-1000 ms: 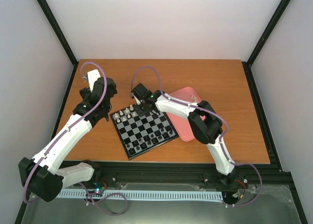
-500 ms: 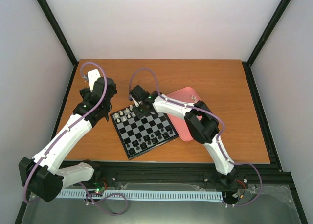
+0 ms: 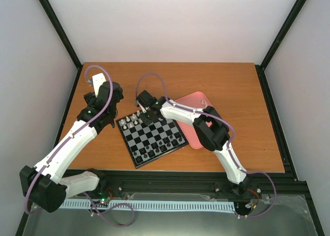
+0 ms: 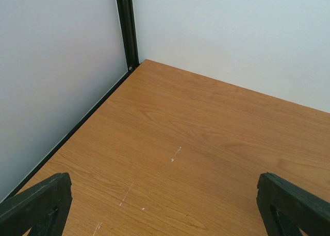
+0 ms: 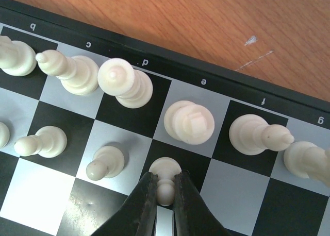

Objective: Set up the chess pieces on the board
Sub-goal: Place the chess piece on the chessboard.

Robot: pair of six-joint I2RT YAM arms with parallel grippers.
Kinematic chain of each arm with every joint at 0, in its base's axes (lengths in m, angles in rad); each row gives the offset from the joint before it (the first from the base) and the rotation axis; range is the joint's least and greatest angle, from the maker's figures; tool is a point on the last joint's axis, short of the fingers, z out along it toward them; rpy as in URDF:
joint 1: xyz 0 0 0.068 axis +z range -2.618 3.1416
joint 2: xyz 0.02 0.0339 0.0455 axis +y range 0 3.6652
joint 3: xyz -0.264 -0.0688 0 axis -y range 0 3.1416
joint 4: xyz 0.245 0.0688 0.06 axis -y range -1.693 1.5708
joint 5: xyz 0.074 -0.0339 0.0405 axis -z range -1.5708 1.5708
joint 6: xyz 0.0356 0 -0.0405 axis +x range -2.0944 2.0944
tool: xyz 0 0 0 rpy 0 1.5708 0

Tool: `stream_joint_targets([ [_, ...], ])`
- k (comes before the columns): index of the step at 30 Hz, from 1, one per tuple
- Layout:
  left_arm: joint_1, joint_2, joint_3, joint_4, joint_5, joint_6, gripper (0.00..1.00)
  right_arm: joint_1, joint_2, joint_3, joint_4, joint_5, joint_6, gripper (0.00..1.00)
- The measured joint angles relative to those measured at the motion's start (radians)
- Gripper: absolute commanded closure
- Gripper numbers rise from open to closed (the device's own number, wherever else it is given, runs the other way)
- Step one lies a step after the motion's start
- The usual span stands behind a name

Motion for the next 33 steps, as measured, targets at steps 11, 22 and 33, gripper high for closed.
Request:
stream_joint_targets([
  [11,0.0,0.0,0.0,0.0,0.0,0.0,0.0,0.0,0.0,0.001,-0.004,0.007,-0.001,0.92],
  [22,0.0,0.0,0.0,0.0,0.0,0.0,0.0,0.0,0.0,-0.005,-0.002,0.01,-0.001,0.91],
  [33,0.0,0.0,0.0,0.0,0.0,0.0,0.0,0.0,0.0,-0.006,-0.002,0.013,-0.002,0.88],
])
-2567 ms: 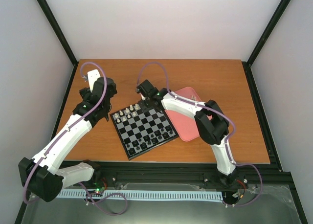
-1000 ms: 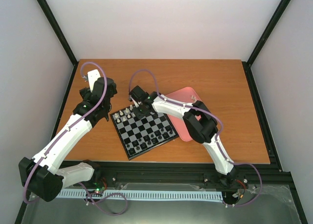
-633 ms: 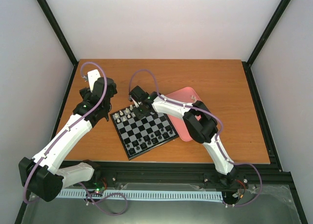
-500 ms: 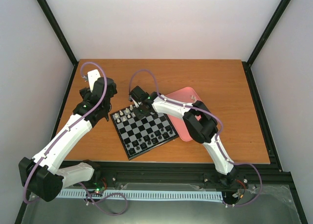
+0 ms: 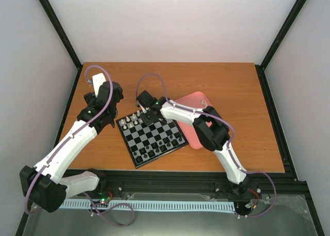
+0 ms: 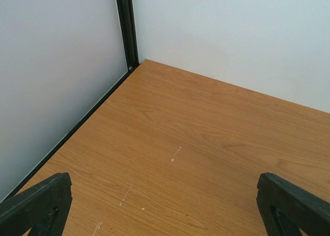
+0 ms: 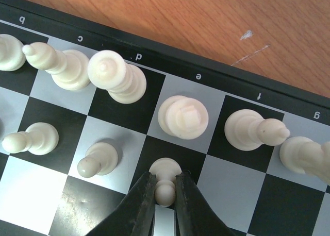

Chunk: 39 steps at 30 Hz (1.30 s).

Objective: Set up the chess pieces on the board
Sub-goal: Place the chess piece on the chessboard, then pick up the chess piece from the storage box.

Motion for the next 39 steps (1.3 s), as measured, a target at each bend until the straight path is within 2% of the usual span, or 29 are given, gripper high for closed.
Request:
stream_joint_targets([
  [9,0.0,0.0,0.0,0.0,0.0,0.0,0.0,0.0,0.0,-0.007,-0.002,0.006,-0.001,0.86],
  [13,0.0,0.0,0.0,0.0,0.0,0.0,0.0,0.0,-0.005,-0.015,0.0,0.011,-0.002,0.78],
  [16,0.0,0.0,0.0,0.0,0.0,0.0,0.0,0.0,-0.02,-0.034,0.001,0.017,-0.004,0.75],
  [30,0.0,0.0,0.0,0.0,0.0,0.0,0.0,0.0,-0.247,-0.156,0.04,0.064,-0.003,0.67],
  [39,0.0,-0.002,0.0,0.0,0.0,0.0,0.01,-0.009,-0.251,-0.17,0.057,0.139,0.011,0.63],
])
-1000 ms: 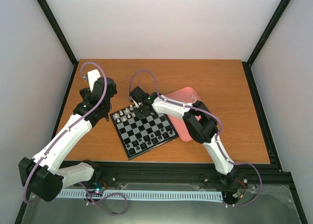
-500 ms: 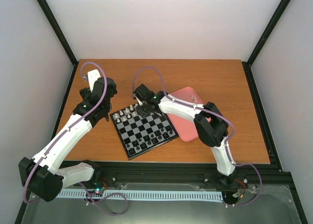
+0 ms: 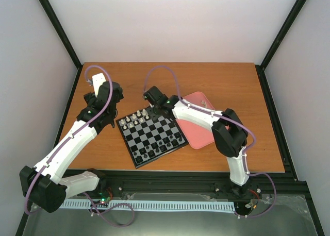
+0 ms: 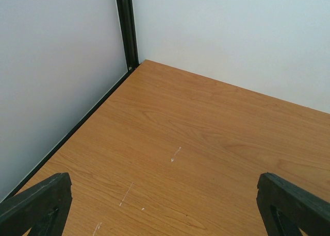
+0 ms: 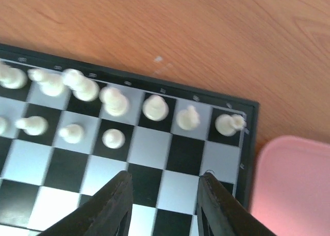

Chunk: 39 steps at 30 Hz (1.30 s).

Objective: Set up the chess pieces on the board
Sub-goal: Pick up the chess piece from the storage box.

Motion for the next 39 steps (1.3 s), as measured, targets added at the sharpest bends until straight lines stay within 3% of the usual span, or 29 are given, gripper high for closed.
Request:
stream_joint_targets([
  [8,0.0,0.0,0.0,0.0,0.003,0.0,0.0,-0.177,-0.093,-0.203,0.043,0.105,0.082,0.61],
  [18,0.0,0.013,0.0,0.0,0.011,0.0,0.0,-0.407,-0.102,-0.31,0.068,0.179,0.142,0.62],
  [39,0.0,0.057,0.003,0.0,0.01,0.0,0.0,-0.493,0.015,-0.244,0.097,0.173,0.111,0.63],
])
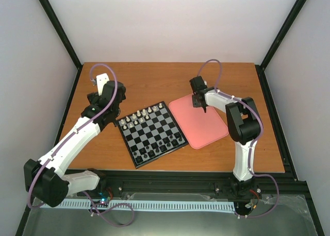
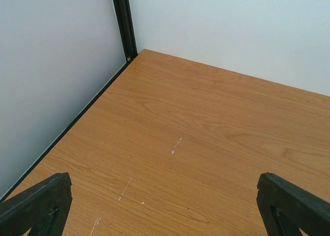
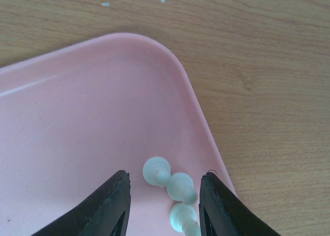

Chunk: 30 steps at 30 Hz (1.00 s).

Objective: Set up the chess pieces on the board
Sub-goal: Pick up the chess piece from the storage box.

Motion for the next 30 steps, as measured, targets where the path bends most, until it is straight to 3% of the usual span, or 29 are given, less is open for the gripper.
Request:
stream_joint_targets([
  [9,0.0,0.007,0.001,0.0,-0.008,0.0,0.0,-0.018,0.056,0.057,0.009,-0.011,-0.028,0.64],
  [19,0.0,0.011,0.002,0.0,-0.011,0.0,0.0,-0.018,0.069,0.062,0.01,-0.031,-0.043,0.79],
  [30,0.0,0.011,0.002,0.0,-0.011,0.0,0.0,-0.018,0.069,0.063,0.01,-0.042,-0.047,0.86],
])
